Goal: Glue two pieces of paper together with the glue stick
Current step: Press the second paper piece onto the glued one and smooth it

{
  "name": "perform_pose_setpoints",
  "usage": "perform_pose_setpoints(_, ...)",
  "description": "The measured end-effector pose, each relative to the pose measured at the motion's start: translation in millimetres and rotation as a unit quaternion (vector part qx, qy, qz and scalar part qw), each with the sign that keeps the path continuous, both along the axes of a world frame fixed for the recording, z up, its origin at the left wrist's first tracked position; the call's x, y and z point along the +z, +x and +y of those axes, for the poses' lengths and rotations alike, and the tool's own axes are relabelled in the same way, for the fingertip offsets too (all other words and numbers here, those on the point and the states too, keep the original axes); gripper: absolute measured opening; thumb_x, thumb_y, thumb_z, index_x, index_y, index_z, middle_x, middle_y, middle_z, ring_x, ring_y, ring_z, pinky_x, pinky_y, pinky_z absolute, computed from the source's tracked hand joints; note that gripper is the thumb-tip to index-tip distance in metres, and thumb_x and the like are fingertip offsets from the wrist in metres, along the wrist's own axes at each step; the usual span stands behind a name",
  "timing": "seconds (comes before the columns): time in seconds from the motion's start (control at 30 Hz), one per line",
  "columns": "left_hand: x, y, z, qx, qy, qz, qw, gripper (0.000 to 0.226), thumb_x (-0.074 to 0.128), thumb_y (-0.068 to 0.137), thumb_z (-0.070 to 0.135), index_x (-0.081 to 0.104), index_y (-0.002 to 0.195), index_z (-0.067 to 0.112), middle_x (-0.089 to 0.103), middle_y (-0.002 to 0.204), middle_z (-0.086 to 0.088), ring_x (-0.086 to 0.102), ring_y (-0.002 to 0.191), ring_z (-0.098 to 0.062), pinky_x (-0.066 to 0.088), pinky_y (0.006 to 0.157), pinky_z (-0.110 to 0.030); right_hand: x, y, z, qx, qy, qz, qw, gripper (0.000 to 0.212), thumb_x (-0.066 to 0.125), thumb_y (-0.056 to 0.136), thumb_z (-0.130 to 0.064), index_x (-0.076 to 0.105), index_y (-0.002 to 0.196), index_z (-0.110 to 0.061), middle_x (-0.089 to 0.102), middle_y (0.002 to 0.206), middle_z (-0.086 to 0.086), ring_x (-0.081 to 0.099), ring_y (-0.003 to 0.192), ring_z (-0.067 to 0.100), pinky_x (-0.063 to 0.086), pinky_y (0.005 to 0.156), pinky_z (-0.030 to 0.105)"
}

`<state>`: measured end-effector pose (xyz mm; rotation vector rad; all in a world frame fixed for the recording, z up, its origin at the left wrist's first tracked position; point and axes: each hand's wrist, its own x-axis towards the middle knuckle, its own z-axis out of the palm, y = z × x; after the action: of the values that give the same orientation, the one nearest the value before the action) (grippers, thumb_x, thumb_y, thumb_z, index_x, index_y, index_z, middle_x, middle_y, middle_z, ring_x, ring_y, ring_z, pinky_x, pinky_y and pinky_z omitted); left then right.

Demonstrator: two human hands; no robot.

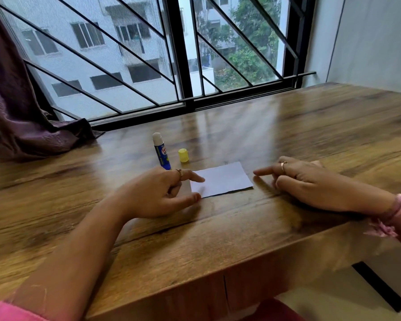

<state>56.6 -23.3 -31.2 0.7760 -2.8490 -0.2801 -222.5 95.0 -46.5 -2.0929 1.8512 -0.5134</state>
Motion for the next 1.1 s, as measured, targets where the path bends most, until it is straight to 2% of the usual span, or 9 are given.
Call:
perform_pose_setpoints(0.2, -5, 1, -5, -0.024, 0.023, 0.005, 0.999, 0.045, 0.045, 0.083, 0.063, 0.055, 0.121, 0.041, 0.038, 0.057, 0.004, 0.043, 0.054, -0.014, 0.033, 0.053, -0.018, 15, 2, -33, 0.008, 0.015, 0.027, 0.999, 0.047, 0.035, 0.096, -0.026, 0.033, 0.140, -0.042, 0.048, 0.102, -0.022, 0.048, 0.109, 0.009, 0.030, 0.087, 0.030)
perform_pose_setpoints(0.33, -6, 0, -4, -0.030, 0.024, 0.006, 0.999, 0.044, 0.042, 0.085, 0.061, 0.054, 0.123, 0.043, 0.039, 0.055, 0.006, 0.044, 0.053, -0.014, 0.034, 0.054, -0.017, 18, 6, -59, 0.008, 0.021, 0.038, 0.999, 0.045, 0.035, 0.096, -0.021, 0.042, 0.136, -0.039, 0.049, 0.112, -0.015, 0.047, 0.116, 0.013, 0.034, 0.100, 0.034)
perform_pose_setpoints(0.47, -6, -1, -5, -0.019, 0.012, -0.003, 1.000, 0.030, 0.049, 0.095, 0.042, 0.054, 0.124, 0.043, 0.038, 0.053, 0.007, 0.044, 0.053, -0.011, 0.034, 0.054, -0.018, 18, 8, -64, 0.006, 0.021, 0.051, 0.998, 0.040, 0.034, 0.097, -0.022, 0.051, 0.126, -0.043, 0.051, 0.103, -0.014, 0.047, 0.099, 0.007, 0.037, 0.096, 0.038)
perform_pose_setpoints(0.6, -5, 0, -5, -0.005, 0.016, -0.007, 1.000, 0.030, 0.046, 0.096, 0.034, 0.055, 0.124, 0.042, 0.038, 0.051, 0.007, 0.045, 0.053, -0.011, 0.034, 0.055, -0.019, 12, 0, -58, 0.006, 0.018, -0.014, 1.000, 0.037, 0.035, 0.094, -0.021, 0.058, 0.112, -0.043, 0.057, 0.055, -0.016, 0.049, 0.053, 0.004, 0.036, 0.060, 0.023)
perform_pose_setpoints(0.7, -3, 2, -5, 0.000, 0.016, 0.002, 1.000, 0.031, 0.042, 0.096, 0.037, 0.060, 0.120, 0.032, 0.045, 0.051, 0.013, 0.046, 0.054, -0.011, 0.036, 0.056, -0.017, 10, -1, -45, 0.009, 0.041, -0.085, 0.995, 0.035, 0.034, 0.097, -0.017, 0.062, 0.114, -0.030, 0.049, 0.046, -0.015, 0.038, 0.044, 0.010, 0.033, 0.046, 0.022)
perform_pose_setpoints(0.83, -3, -1, 0, -0.004, 0.007, 0.018, 1.000, 0.030, 0.040, 0.098, 0.032, 0.061, 0.119, 0.027, 0.050, 0.053, 0.013, 0.046, 0.053, -0.013, 0.034, 0.055, -0.016, 7, 4, -21, 0.019, 0.024, -0.081, 0.996, 0.035, 0.037, 0.095, -0.020, 0.060, 0.116, -0.036, 0.062, 0.069, -0.007, 0.053, 0.061, 0.012, 0.042, 0.066, 0.029)
perform_pose_setpoints(0.9, -4, -6, 6, -0.035, 0.005, 0.041, 0.999, 0.030, 0.042, 0.095, 0.036, 0.060, 0.119, 0.034, 0.043, 0.050, 0.006, 0.043, 0.049, -0.012, 0.030, 0.052, -0.016, 6, 5, -8, 0.018, 0.003, -0.064, 0.998, 0.038, 0.040, 0.096, -0.020, 0.051, 0.119, -0.048, 0.065, 0.083, -0.017, 0.055, 0.075, -0.005, 0.038, 0.082, 0.026)
perform_pose_setpoints(0.97, -4, -14, 17, -0.085, 0.030, 0.046, 0.995, 0.029, 0.048, 0.093, 0.033, 0.060, 0.120, 0.033, 0.035, 0.048, 0.007, 0.039, 0.045, -0.008, 0.028, 0.052, -0.013, 6, 9, 5, 0.044, -0.012, -0.037, 0.998, 0.041, 0.039, 0.094, -0.029, 0.043, 0.123, -0.058, 0.055, 0.083, -0.033, 0.048, 0.083, -0.018, 0.032, 0.089, 0.029)
perform_pose_setpoints(1.1, -4, -23, 31, -0.140, 0.089, 0.037, 0.986, 0.037, 0.059, 0.091, 0.026, 0.057, 0.127, 0.030, 0.038, 0.046, 0.010, 0.039, 0.042, -0.007, 0.028, 0.051, -0.011, 3, 18, 19, 0.093, -0.004, 0.029, 0.995, 0.047, 0.027, 0.085, -0.043, 0.036, 0.125, -0.066, 0.044, 0.088, -0.019, 0.040, 0.095, -0.014, 0.024, 0.093, 0.029)
